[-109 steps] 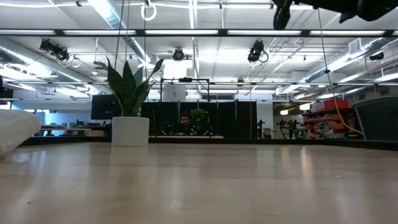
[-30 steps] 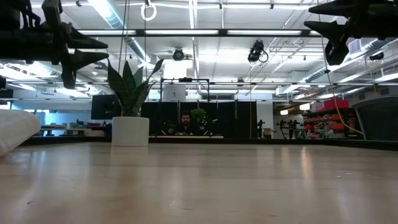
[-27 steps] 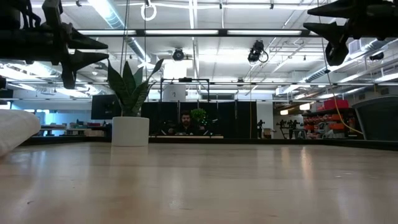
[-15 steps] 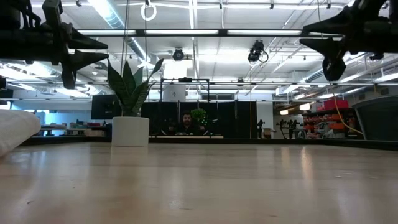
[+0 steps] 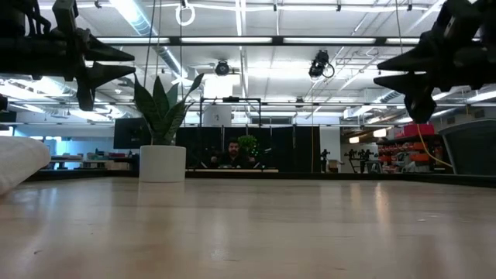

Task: Pick and placing Produce into tupperware
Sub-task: Return to Home Position

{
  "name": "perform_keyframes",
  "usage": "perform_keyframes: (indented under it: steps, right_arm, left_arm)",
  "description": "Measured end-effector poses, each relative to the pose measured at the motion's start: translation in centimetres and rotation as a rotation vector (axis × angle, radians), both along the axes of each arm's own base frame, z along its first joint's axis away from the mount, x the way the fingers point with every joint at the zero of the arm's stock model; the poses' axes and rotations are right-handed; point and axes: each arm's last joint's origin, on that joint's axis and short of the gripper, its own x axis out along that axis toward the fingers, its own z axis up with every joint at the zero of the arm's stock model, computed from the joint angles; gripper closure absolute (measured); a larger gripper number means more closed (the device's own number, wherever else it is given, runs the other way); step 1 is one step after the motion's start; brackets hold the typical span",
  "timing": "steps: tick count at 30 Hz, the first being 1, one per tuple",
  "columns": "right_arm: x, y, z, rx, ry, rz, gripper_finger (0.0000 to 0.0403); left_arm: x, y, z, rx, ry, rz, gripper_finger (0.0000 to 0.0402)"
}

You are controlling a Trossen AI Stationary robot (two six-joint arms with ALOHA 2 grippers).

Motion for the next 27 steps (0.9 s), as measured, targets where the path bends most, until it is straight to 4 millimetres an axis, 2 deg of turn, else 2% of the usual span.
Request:
perform_keyframes:
  steps: [10,27]
  right_arm:
    - [-0.1,0.0,-1.1,-0.012,0.12,0.012,0.027]
    - [-0.1,0.0,-1.2,-0.013,0.123,0.012,0.027]
  left_arm:
    - [0.0,0.0,0.0,0.0,0.0,0.0,0.0294]
    - [0.0,0.0,0.0,0.0,0.001,0.0,0.0294]
